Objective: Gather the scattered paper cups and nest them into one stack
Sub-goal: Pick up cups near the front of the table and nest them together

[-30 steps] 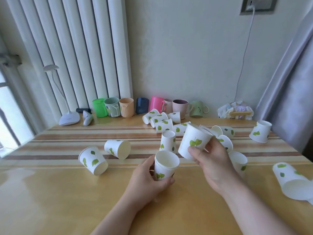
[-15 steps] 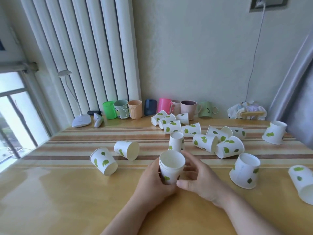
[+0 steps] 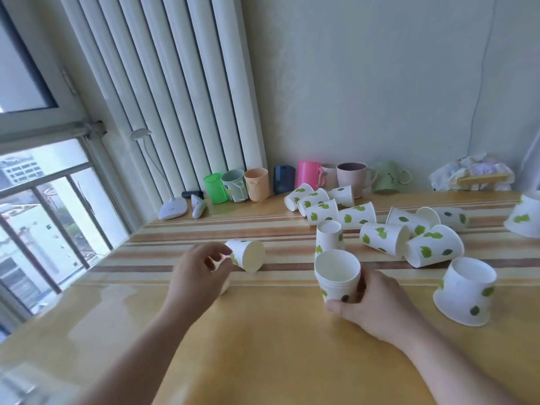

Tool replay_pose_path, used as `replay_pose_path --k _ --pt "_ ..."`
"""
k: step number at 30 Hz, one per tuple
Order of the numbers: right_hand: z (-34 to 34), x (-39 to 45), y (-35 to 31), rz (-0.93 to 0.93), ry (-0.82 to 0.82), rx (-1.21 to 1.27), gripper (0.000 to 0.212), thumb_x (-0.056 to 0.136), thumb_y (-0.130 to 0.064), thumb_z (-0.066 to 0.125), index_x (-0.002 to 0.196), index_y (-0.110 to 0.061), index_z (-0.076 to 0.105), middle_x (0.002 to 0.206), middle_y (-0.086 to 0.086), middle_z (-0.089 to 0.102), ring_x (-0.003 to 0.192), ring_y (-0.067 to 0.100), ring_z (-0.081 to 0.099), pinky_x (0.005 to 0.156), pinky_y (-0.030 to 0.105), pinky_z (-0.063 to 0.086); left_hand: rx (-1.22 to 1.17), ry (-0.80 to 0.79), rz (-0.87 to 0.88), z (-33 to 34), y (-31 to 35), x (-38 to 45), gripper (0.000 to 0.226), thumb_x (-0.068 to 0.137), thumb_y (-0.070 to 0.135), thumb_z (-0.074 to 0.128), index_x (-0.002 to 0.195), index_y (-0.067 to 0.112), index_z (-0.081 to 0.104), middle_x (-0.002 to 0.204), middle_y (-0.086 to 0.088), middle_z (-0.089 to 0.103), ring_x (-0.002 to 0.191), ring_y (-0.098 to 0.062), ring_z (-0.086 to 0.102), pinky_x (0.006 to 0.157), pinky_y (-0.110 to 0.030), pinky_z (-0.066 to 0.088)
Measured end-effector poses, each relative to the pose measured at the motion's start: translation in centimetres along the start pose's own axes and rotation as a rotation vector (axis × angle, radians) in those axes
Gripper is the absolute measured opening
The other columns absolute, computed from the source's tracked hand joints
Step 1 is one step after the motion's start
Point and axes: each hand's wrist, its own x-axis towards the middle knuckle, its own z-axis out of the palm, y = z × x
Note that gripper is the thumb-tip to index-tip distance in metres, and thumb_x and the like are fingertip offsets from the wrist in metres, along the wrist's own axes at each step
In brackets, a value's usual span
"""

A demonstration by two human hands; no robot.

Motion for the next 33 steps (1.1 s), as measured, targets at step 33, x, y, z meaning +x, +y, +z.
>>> replay_pose_path --k 33 --pt "-0.1 0.6 1.2 -0.033 -0.043 0.050 0.059 0.074 -0.044 0.085 0.125 -0.048 0.057 0.117 -0.020 0.062 0.099 0.003 0.066 0.080 0.024 0.055 -0.246 0.018 -0.076 4.0 1.2 0.5 0.043 0.093 0.015 0.076 0.110 0.053 0.064 0.130 0.003 0.063 0.126 -0.026 0.061 0.100 -0.041 0.052"
